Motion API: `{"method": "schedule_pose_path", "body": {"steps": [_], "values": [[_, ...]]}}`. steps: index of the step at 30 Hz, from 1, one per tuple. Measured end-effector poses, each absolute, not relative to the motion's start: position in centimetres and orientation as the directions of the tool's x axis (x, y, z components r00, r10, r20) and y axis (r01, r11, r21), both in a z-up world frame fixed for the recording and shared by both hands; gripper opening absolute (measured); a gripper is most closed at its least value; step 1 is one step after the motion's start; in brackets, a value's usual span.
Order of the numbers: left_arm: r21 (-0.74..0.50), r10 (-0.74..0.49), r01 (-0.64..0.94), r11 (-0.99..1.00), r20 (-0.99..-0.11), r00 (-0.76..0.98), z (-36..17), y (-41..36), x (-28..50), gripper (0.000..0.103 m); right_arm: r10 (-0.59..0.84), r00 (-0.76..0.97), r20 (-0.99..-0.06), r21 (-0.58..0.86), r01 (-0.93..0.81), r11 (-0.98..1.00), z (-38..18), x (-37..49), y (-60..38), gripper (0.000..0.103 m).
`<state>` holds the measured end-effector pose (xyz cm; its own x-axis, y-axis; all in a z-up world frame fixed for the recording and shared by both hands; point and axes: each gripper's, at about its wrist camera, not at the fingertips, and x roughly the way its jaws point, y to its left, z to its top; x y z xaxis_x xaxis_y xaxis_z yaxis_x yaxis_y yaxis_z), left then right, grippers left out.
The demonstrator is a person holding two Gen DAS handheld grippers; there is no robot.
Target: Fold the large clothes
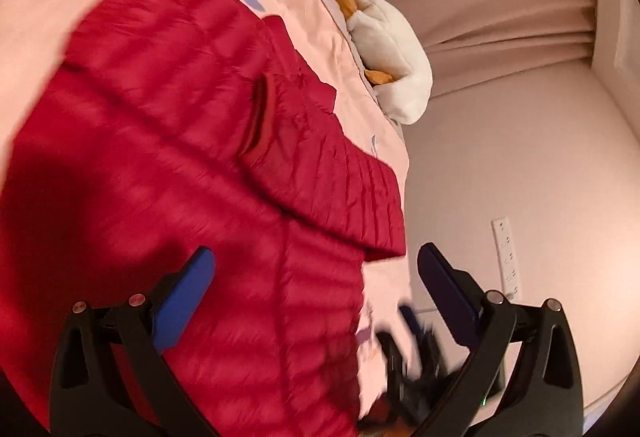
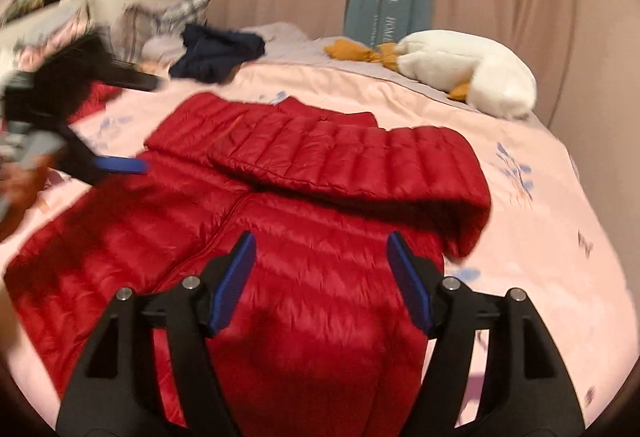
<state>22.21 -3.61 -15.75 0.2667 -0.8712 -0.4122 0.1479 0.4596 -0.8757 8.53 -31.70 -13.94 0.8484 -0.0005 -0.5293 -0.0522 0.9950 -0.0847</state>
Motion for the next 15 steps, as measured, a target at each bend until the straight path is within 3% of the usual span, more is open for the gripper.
{"method": "schedule_pose_path", "body": {"steps": [3,7,11,13,15], "values": [[-0.86,-0.849,0.137,0.491,-0.437,0.296,-16.2,-5.4,25.0,0.101,0.024,0.861,-0.507,0.015,-0.019,1.0,-14.0,6.9,-32.9,0.071],[-0.857,-0.836,0.096,0.506,-0.459,0.3,-17.4,-6.5,27.7,0.093,0.072,0.871,-0.485,0.128,-0.011,0.992,-14.0,5.7,-34.5,0.071],[-0.831,-0.814,0.113,0.545,-0.492,0.31,-17.5,-7.4,28.7,0.075,0.093,0.869,-0.487,0.162,-0.016,0.987,-14.1,5.3,-35.2,0.071],[-0.813,-0.796,0.102,0.573,-0.522,0.308,-17.8,-7.8,29.0,0.06,0.102,0.868,-0.485,0.179,-0.016,0.984,-14.1,5.2,-35.5,0.071],[-0.802,-0.783,0.082,0.592,-0.547,0.295,-18.6,-8.3,29.4,0.031,0.098,0.872,-0.48,0.185,-0.009,0.983,-14.1,5.0,-35.7,0.071]]}}
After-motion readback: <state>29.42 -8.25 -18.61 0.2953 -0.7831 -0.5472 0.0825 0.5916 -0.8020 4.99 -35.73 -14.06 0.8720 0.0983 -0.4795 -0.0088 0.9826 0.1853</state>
